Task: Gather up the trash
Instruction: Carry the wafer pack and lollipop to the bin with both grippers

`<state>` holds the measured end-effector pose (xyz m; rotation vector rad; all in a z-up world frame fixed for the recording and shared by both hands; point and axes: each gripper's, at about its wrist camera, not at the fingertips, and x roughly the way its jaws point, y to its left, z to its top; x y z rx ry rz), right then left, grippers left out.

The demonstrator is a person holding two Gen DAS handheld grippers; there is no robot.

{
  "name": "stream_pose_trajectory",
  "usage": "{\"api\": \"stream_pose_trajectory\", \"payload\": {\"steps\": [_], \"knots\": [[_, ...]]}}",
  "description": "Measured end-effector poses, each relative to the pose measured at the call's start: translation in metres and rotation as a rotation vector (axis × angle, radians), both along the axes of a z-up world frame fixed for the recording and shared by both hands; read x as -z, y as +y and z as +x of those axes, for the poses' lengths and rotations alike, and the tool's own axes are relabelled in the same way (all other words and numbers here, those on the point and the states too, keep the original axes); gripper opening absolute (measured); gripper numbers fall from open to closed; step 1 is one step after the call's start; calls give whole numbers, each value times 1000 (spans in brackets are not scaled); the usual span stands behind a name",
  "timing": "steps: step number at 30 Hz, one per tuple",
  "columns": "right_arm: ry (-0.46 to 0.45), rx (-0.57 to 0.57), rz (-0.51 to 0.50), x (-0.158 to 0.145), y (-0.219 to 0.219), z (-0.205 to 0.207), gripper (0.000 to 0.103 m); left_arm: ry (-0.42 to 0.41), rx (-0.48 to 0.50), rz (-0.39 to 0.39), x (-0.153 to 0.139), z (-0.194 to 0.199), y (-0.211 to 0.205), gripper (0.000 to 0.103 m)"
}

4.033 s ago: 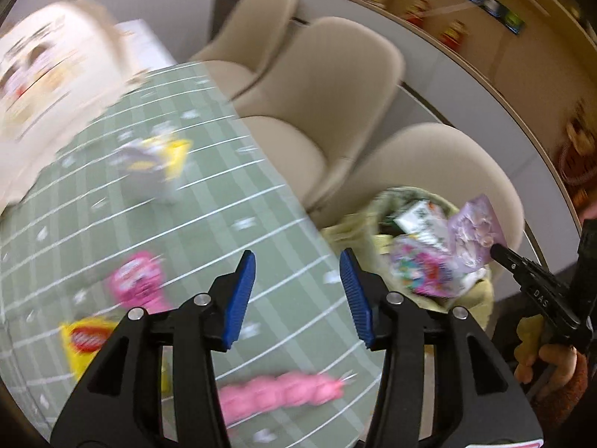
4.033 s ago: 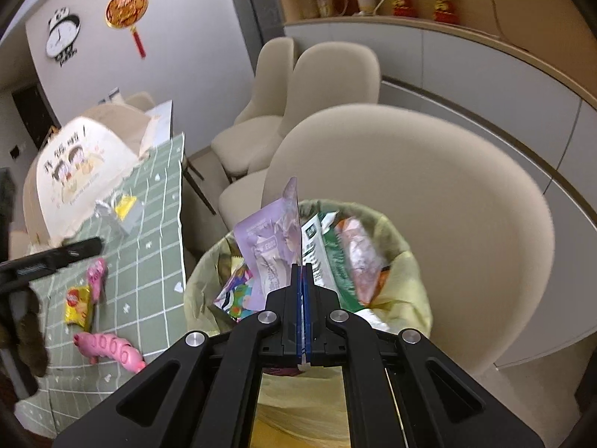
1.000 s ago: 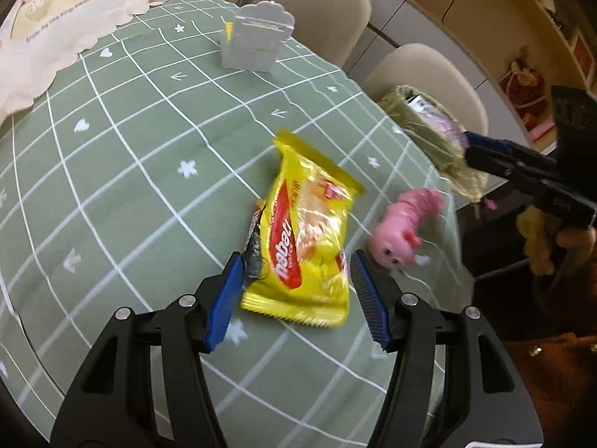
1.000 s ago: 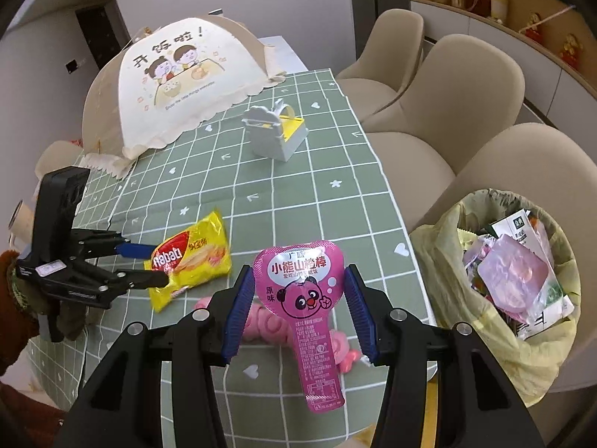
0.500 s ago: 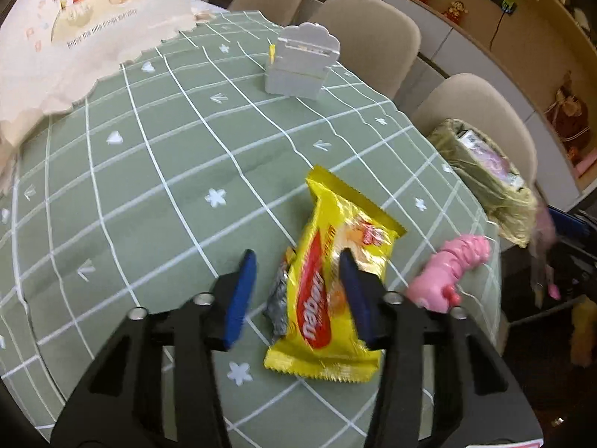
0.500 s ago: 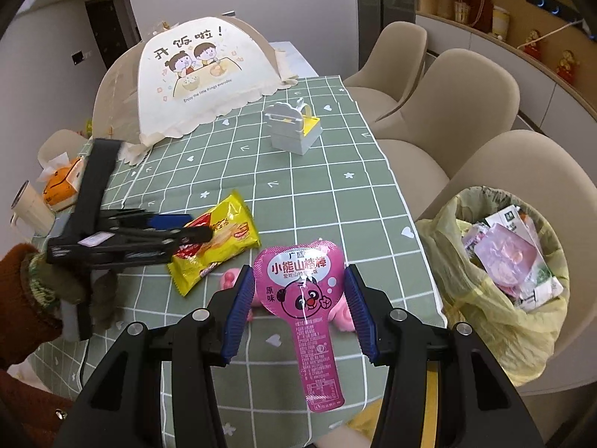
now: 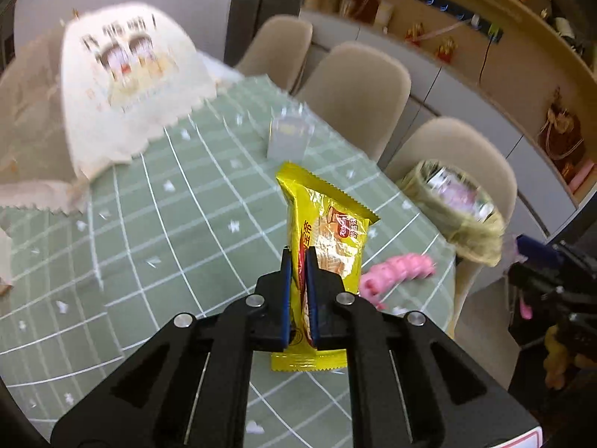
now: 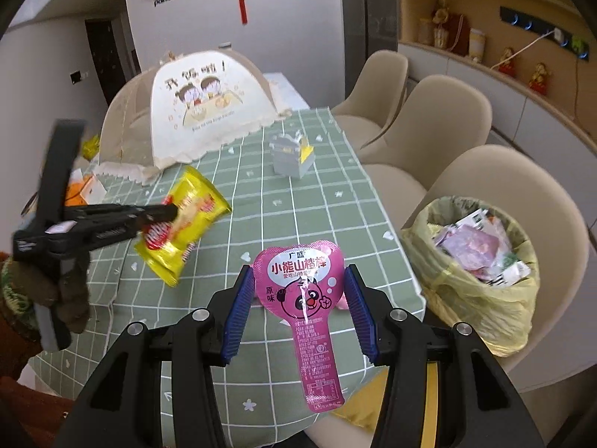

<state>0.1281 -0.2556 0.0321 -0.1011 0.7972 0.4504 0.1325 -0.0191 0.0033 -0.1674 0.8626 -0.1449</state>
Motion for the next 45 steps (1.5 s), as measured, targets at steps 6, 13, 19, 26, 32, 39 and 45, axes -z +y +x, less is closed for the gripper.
{"api": "stream_pose_trajectory", "payload": {"steps": [6,13,19,26,32,39,45], "knots": [[-95,22,-32,-33,-12,-12,47,-89,19,-3,-45,-20,-19,7],[-144,28,-22,-46,-50,7,47,-138,31,-17,-64,-15,-59,7],[-170,49,-22,-50,-102,33,47,-148,80,-1,-70,23,-125,7],[-188,79,-53,-47,-171,67,47,-101,157,-84,-52,80,-200,7],[-176,120,-55,-38,-223,94,47,-27,213,-129,-22,133,-262,7],[-136,195,-40,-18,-284,116,47,97,173,-125,31,193,-313,7],[-79,232,-5,5,-318,128,47,173,185,-53,66,207,-343,7]]}}
